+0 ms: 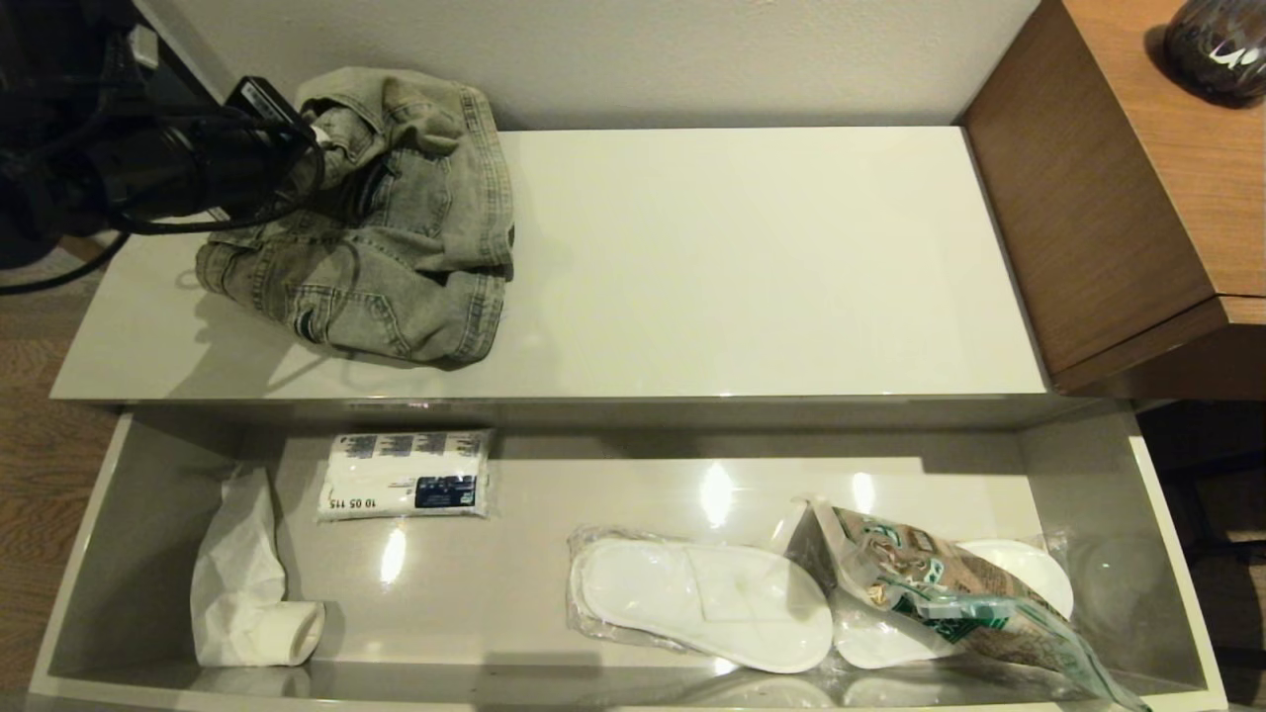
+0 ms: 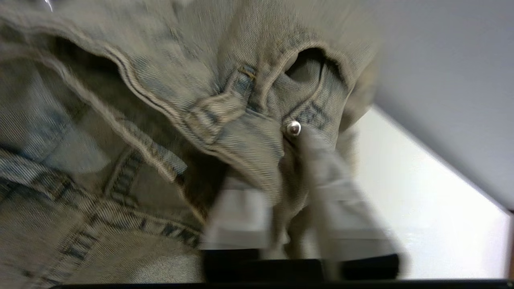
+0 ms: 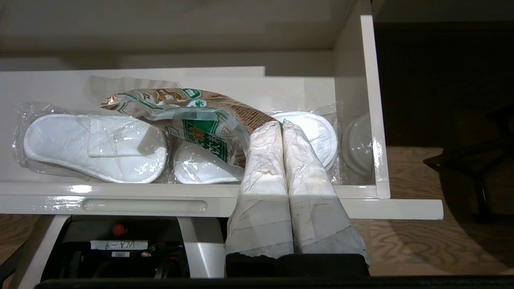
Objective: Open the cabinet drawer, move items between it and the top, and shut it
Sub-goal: Place the shorts on the table, then close the drawer
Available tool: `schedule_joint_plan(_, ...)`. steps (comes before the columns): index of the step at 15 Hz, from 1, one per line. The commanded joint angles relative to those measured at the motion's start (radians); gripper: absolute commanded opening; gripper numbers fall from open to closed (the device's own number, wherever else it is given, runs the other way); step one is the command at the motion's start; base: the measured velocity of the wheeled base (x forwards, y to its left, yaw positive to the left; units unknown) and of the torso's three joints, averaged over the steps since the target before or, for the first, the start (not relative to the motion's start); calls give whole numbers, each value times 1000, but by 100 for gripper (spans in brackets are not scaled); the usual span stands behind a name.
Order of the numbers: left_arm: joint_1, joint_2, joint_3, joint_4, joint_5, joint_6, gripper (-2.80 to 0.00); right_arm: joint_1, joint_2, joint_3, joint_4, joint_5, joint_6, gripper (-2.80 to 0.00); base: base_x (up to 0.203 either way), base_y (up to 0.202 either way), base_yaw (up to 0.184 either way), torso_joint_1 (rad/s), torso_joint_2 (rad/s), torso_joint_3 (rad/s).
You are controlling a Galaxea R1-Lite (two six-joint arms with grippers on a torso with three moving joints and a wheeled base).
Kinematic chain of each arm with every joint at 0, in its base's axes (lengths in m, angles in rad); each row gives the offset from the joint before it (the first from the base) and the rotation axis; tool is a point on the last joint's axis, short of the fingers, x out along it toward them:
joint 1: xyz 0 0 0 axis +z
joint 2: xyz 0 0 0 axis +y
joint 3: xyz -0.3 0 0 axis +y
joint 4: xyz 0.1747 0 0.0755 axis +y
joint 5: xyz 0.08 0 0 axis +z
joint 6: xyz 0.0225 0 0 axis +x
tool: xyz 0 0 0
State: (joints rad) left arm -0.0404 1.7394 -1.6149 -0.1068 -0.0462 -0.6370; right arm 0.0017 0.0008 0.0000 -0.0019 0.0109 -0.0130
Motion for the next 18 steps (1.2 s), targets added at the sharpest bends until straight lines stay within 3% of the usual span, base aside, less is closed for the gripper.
schedule_joint_plan(1, -10, 23, 4, -1, 5, -2, 0, 1, 1, 2, 0, 0, -1, -280, 0, 0, 0, 0, 0, 0)
schedule_joint_plan(10, -12, -175, 73, -23, -66, -48, 0, 0, 1, 0, -1, 0, -1, -280, 0, 0, 0, 0, 0, 0)
schedule_joint_plan(12, -11, -299, 164, 17, -147, -44, 0, 0, 1, 0, -1, 0, -1, -280, 0, 0, 0, 0, 0, 0)
schedule_joint_plan(15, -11, -560, 331, 182, -295, -19, 0, 1, 1, 0, -1, 0, -1, -280, 0, 0, 0, 0, 0, 0)
schedule_joint_plan(16, -10, -642, 387, 264, -310, 5, -280, 1, 1, 0, -1, 0, -1, -280, 0, 0, 0, 0, 0, 0)
schedule_joint_plan(18, -10, -774, 496, 424, -338, 53, -280, 1, 1, 0, -1, 0, -1, -280, 0, 0, 0, 0, 0, 0)
